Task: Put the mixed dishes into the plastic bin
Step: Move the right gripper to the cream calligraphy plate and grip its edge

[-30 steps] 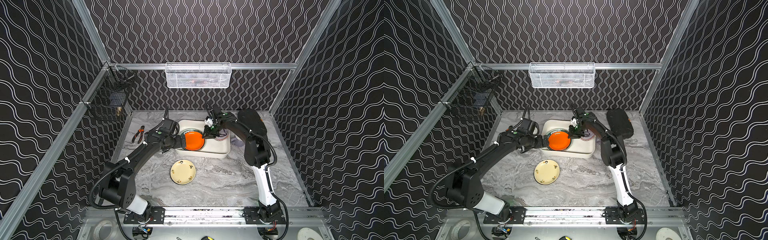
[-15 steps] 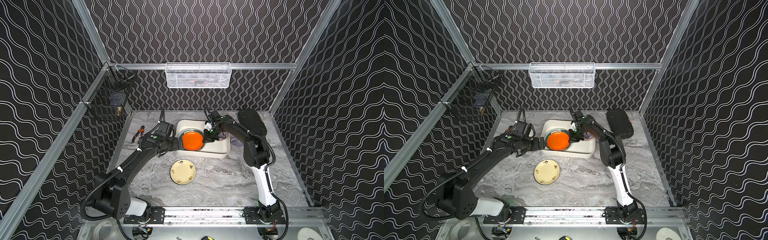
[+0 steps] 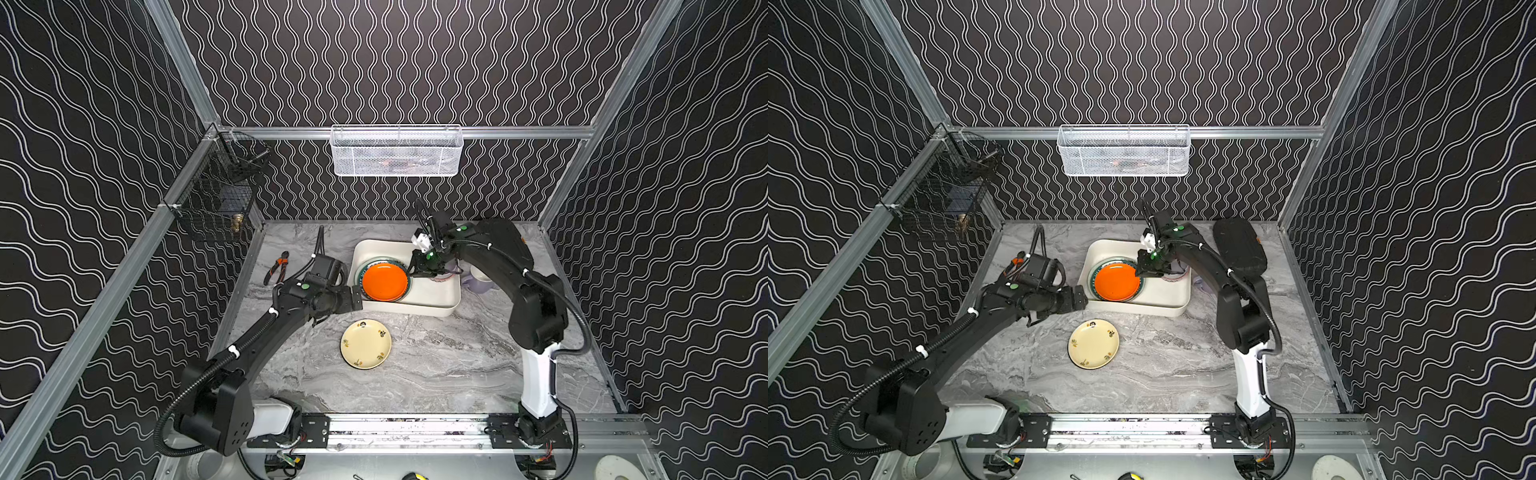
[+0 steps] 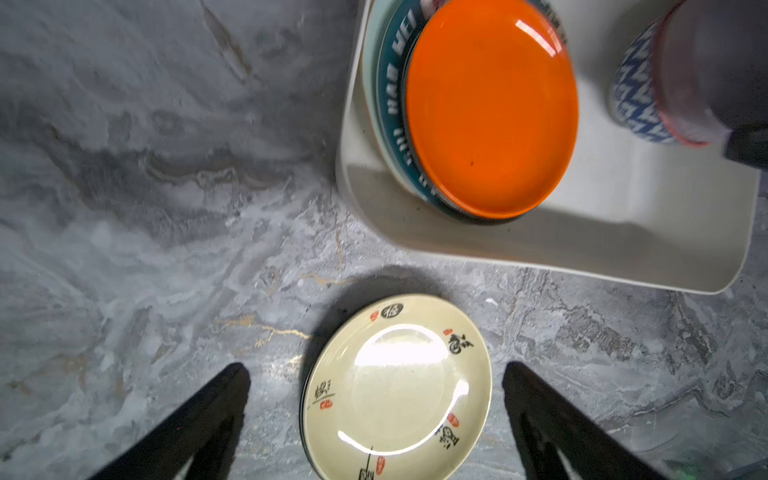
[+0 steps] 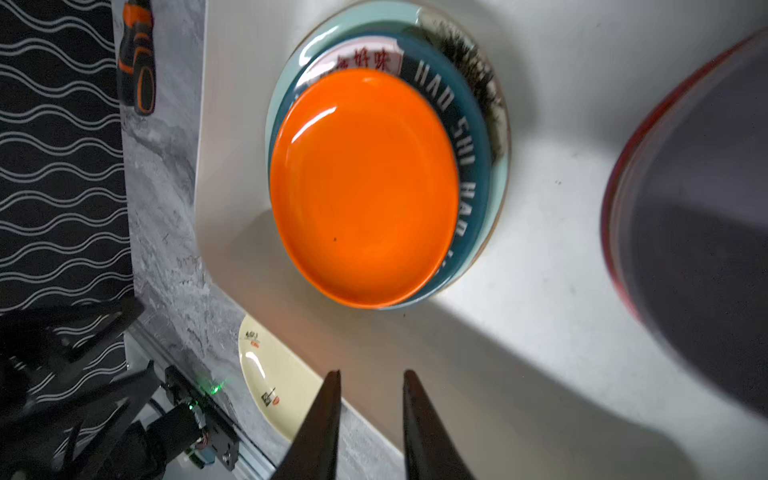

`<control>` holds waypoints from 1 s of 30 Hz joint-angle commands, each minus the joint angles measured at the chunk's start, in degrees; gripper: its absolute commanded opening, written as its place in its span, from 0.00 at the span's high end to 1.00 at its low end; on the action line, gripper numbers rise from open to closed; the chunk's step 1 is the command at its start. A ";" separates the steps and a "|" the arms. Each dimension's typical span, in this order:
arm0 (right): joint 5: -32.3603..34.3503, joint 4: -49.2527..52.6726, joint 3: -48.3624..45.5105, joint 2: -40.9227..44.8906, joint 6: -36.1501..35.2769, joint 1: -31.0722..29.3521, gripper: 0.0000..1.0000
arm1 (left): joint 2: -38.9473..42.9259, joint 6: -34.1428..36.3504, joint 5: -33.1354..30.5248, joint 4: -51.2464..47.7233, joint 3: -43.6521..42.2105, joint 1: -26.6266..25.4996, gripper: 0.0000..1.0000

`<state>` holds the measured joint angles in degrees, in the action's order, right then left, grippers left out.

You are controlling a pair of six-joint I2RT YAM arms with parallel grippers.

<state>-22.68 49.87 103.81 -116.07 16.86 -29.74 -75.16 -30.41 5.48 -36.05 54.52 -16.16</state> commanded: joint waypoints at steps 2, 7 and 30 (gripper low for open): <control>1.80 0.50 -7.19 6.33 -0.29 -4.25 0.72 | 2.49 -4.87 2.56 1.81 -5.08 -0.01 0.03; 3.74 -2.43 -15.08 11.08 2.53 -11.99 0.68 | 7.27 -9.14 4.12 2.92 -10.93 -0.53 0.04; 7.11 -9.71 -20.92 -0.08 8.23 -20.27 0.65 | 27.68 -14.65 2.23 -9.72 -16.86 -1.68 0.04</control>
<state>-17.04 41.21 82.24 -115.44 24.36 -50.17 -48.10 -43.86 8.69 -43.72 37.80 -17.80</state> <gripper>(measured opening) 0.359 0.961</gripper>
